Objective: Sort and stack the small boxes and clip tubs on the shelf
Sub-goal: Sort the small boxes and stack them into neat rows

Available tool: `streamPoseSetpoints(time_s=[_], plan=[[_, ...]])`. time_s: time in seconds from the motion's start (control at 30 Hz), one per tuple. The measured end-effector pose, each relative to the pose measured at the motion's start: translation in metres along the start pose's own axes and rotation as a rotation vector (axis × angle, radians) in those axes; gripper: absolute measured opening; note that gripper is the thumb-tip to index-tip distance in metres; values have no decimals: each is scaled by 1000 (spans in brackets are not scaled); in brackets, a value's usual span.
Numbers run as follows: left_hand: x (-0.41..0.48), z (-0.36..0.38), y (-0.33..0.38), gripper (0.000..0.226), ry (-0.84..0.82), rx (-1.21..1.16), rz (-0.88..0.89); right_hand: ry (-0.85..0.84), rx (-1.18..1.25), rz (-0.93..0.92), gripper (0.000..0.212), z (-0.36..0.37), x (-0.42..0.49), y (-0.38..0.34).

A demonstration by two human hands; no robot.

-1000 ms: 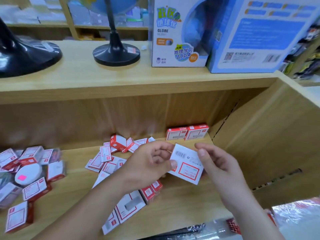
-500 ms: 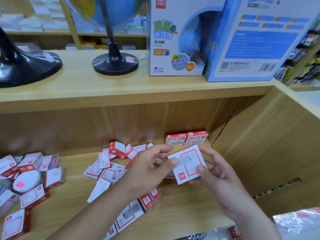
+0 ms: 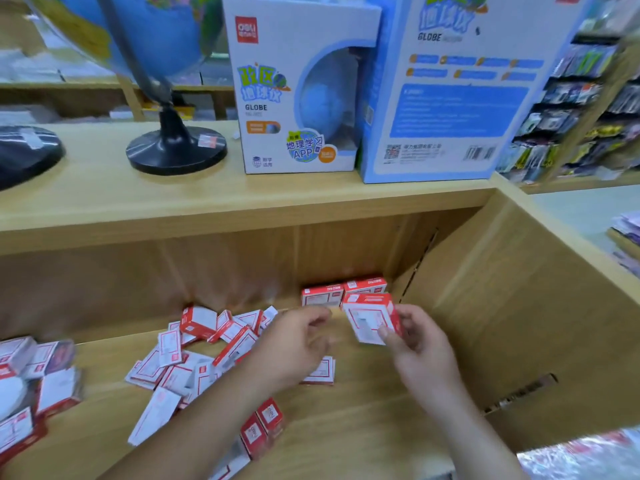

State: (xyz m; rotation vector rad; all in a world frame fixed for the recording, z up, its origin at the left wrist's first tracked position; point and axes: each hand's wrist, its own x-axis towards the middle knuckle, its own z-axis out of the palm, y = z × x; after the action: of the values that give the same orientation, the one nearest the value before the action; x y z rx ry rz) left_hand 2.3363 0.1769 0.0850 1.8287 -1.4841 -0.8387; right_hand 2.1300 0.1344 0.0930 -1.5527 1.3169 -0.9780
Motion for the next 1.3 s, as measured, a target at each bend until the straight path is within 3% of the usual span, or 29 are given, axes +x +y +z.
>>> streamPoseSetpoints(time_s=[0.03,0.1,0.23,0.3,0.4,0.53,0.67,0.77,0.87,1.03,1.2,1.3], plan=[[2,-6,-6,32,44,159,-1,2,-255,-82,30,-3,11,6],[2,-13,-15,34,77,243,6,-20,-632,-137,39,-2,28,13],[1,-5,-17,30,52,151,-30,-55,-820,-163,49,21,41,20],[2,-2,-20,32,81,179,-27,7,-734,-191,51,31,39,28],[8,-6,-22,33,138,246,23,99,-343,-51,60,40,35,42],[20,-3,-9,20,52,302,64,132,-49,110,53,47,45,54],[35,16,4,15,-115,257,59,98,30,115,46,50,55,55],[42,26,7,15,-153,161,56,67,69,97,52,49,58,60],[47,34,4,35,-149,120,43,53,102,84,55,47,64,63],[49,41,7,42,-137,126,33,80,96,84,50,47,64,65],[43,28,5,32,-164,-19,-6,108,95,114,56,48,58,56],[26,-3,3,30,-57,-31,30,133,135,133,50,43,41,45]])
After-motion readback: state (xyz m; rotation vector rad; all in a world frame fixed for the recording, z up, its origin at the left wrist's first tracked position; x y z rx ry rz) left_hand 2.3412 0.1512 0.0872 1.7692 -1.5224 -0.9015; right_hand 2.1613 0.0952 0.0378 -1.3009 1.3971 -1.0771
